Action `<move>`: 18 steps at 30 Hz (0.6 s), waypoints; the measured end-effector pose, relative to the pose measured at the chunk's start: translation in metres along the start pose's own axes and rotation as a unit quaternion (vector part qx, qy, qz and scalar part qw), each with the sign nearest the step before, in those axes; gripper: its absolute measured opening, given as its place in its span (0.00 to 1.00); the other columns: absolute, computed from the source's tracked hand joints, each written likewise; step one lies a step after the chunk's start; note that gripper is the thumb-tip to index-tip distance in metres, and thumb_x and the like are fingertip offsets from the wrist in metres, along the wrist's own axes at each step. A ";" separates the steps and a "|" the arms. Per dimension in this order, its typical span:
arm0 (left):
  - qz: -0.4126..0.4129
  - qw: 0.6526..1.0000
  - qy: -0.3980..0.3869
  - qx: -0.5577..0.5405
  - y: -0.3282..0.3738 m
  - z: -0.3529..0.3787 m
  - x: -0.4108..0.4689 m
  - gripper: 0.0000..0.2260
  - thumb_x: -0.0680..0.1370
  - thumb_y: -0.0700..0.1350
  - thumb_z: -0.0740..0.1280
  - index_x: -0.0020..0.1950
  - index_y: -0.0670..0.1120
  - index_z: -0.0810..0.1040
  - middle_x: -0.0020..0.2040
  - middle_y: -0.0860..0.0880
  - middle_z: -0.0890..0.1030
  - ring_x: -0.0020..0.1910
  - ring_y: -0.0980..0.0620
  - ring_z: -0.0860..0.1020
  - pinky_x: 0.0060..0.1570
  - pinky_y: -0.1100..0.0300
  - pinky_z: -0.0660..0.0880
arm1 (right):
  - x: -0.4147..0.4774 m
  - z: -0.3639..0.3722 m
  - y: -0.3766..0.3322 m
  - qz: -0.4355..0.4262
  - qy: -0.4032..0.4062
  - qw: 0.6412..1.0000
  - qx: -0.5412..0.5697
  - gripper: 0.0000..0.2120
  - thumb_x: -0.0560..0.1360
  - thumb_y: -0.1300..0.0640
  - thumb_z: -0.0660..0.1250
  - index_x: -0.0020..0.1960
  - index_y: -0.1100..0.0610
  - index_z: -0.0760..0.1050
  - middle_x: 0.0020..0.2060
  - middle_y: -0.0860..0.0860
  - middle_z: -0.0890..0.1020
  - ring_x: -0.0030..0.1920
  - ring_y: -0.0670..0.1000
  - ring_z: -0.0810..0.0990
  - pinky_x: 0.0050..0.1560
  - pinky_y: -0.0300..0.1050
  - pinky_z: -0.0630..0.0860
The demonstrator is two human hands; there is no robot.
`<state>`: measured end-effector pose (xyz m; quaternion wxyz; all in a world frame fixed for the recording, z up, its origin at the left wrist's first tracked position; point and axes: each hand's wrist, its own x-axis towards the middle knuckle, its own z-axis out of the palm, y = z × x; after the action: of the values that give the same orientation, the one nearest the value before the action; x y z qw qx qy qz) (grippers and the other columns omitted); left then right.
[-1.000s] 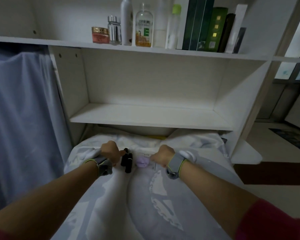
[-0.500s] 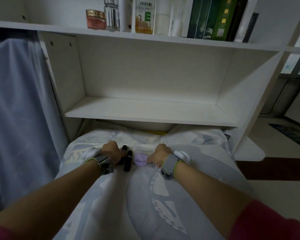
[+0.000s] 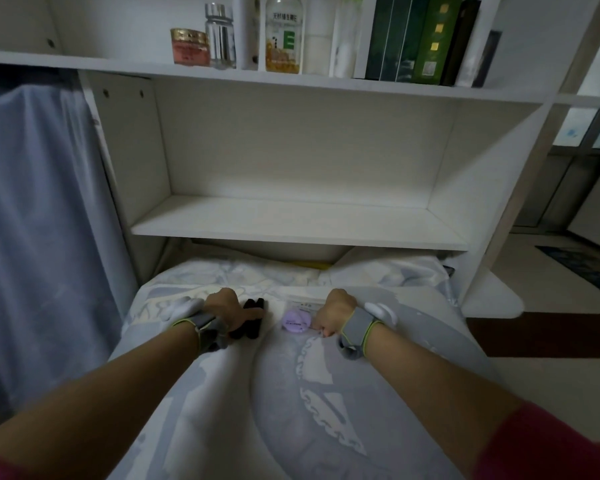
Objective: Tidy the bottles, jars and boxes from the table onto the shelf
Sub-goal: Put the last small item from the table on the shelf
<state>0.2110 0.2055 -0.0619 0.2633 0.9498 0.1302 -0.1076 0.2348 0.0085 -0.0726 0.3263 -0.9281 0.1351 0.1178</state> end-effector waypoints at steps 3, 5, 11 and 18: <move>0.012 0.999 0.007 0.035 0.008 0.003 -0.004 0.22 0.72 0.61 0.69 0.42 0.42 0.70 0.44 0.41 0.83 0.41 0.44 0.83 0.41 0.57 0.79 | 0.000 -0.008 0.008 0.001 0.001 1.000 -0.014 0.19 0.73 0.55 0.69 0.33 0.57 0.61 0.48 0.57 0.75 0.49 0.52 0.77 0.37 0.40 0.72; 0.014 0.999 -0.001 0.045 0.012 0.004 -0.005 0.21 0.72 0.60 0.70 0.43 0.42 0.70 0.43 0.41 0.83 0.39 0.44 0.82 0.40 0.56 0.79 | 0.002 -0.013 0.012 -0.018 0.005 1.000 0.005 0.15 0.73 0.59 0.68 0.34 0.58 0.64 0.44 0.58 0.77 0.42 0.55 0.77 0.38 0.41 0.75; 0.013 0.999 -0.023 0.026 0.018 0.003 -0.011 0.20 0.71 0.55 0.72 0.42 0.42 0.69 0.43 0.40 0.83 0.38 0.42 0.82 0.38 0.54 0.80 | 0.002 -0.012 0.011 -0.002 -0.023 0.994 0.108 0.08 0.72 0.63 0.70 0.37 0.62 0.73 0.29 0.56 0.76 0.31 0.55 0.78 0.27 0.41 0.76; 0.006 1.000 -0.023 0.018 0.022 0.007 -0.011 0.18 0.70 0.51 0.74 0.43 0.40 0.71 0.41 0.39 0.83 0.38 0.42 0.84 0.33 0.54 0.80 | 0.000 -0.012 0.014 -0.008 -0.059 0.989 0.138 0.14 0.70 0.62 0.73 0.32 0.62 0.69 0.21 0.53 0.73 0.25 0.51 0.69 0.22 0.38 0.66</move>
<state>0.2065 0.1819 -0.0541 0.2501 0.9524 0.1165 -0.1300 0.2314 -0.0097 -0.0717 0.4596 -0.8666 0.1234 0.1502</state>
